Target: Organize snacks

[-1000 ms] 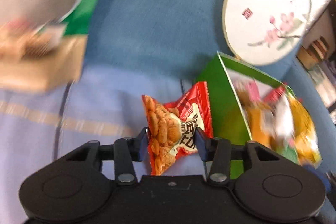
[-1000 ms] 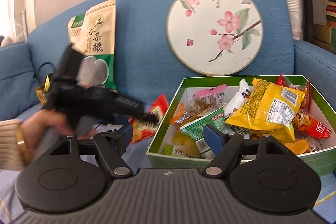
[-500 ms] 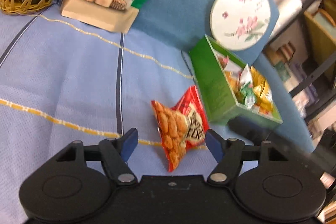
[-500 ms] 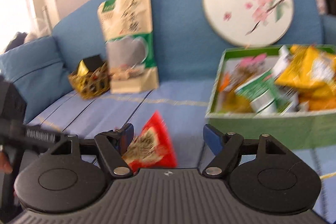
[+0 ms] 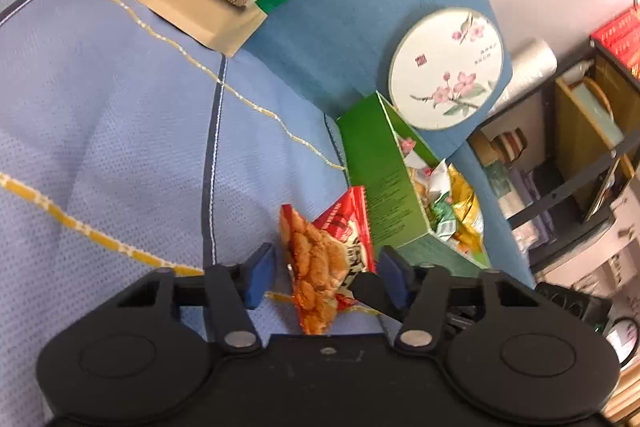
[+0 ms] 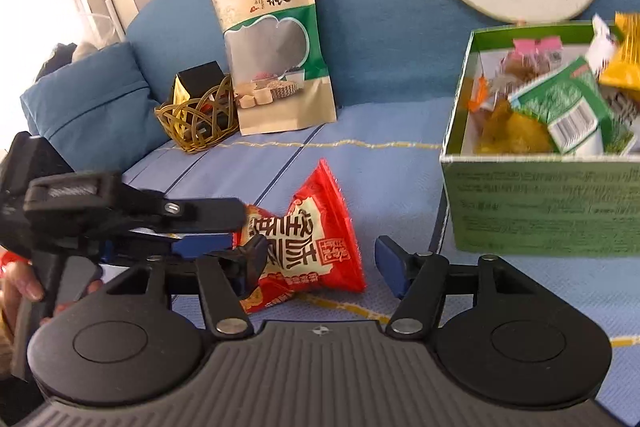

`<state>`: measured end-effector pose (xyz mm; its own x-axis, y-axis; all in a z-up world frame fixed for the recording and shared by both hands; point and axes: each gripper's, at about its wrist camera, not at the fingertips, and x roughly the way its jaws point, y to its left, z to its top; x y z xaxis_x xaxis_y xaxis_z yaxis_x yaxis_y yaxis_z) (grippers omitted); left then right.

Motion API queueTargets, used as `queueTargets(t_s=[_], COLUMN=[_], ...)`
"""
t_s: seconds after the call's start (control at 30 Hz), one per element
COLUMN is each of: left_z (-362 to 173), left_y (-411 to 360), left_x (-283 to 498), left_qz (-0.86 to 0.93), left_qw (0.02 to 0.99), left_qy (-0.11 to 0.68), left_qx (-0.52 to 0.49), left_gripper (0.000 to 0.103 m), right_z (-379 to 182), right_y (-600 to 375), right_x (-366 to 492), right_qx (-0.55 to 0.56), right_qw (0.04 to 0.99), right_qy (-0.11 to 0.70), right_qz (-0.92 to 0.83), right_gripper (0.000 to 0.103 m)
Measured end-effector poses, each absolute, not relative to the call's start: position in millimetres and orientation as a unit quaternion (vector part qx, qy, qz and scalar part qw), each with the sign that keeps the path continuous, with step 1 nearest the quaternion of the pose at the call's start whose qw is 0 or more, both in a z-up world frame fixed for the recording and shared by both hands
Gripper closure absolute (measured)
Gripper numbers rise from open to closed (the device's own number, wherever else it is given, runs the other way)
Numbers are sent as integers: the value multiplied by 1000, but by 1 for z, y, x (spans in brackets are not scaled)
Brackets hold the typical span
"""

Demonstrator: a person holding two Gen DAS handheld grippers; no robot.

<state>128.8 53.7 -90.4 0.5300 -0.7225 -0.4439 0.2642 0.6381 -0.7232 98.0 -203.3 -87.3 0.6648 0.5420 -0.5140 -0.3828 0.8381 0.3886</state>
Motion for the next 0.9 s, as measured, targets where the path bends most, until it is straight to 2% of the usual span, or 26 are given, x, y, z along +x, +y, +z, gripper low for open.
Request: queueTargets(t_s=[0.07, 0.1, 0.17, 0.2, 0.23, 0.3, 0.43, 0.63, 0.9], left_z=[-93, -93, -95, -95, -95, -93, -82, -49, -20], left_y=[50, 47, 44, 43, 42, 41, 38, 24, -51], left_x=[130, 131, 132, 131, 130, 125, 116, 126, 182], left_qz=[-300, -301, -302, -301, -299, -297, -302, -329, -378], left_qw=[824, 827, 832, 834, 837, 841, 852, 853, 839], left_qy=[381, 382, 381, 378, 376, 369, 350, 316, 309], left_qx=[-292, -282, -268, -266, -264, -260, -247, -253, -239], left_gripper=[51, 59, 68, 78, 84, 85, 85, 85, 85], right_z=[-90, -91, -92, -91, -89, -85, -74, -44, -21], right_y=[-202, -201, -195, -193, -191, -190, -190, -205, -257], right_x=[101, 102, 104, 104, 102, 98, 89, 82, 115], right_qx=[128, 129, 127, 120, 109, 97, 84, 68, 65], right_qw=[900, 899, 896, 898, 900, 903, 911, 938, 968], right_qy=[328, 331, 337, 337, 335, 331, 312, 243, 186], right_qz=[257, 258, 261, 258, 255, 255, 258, 239, 157], right_gripper=[8, 15, 24, 32, 34, 41, 41, 42, 42])
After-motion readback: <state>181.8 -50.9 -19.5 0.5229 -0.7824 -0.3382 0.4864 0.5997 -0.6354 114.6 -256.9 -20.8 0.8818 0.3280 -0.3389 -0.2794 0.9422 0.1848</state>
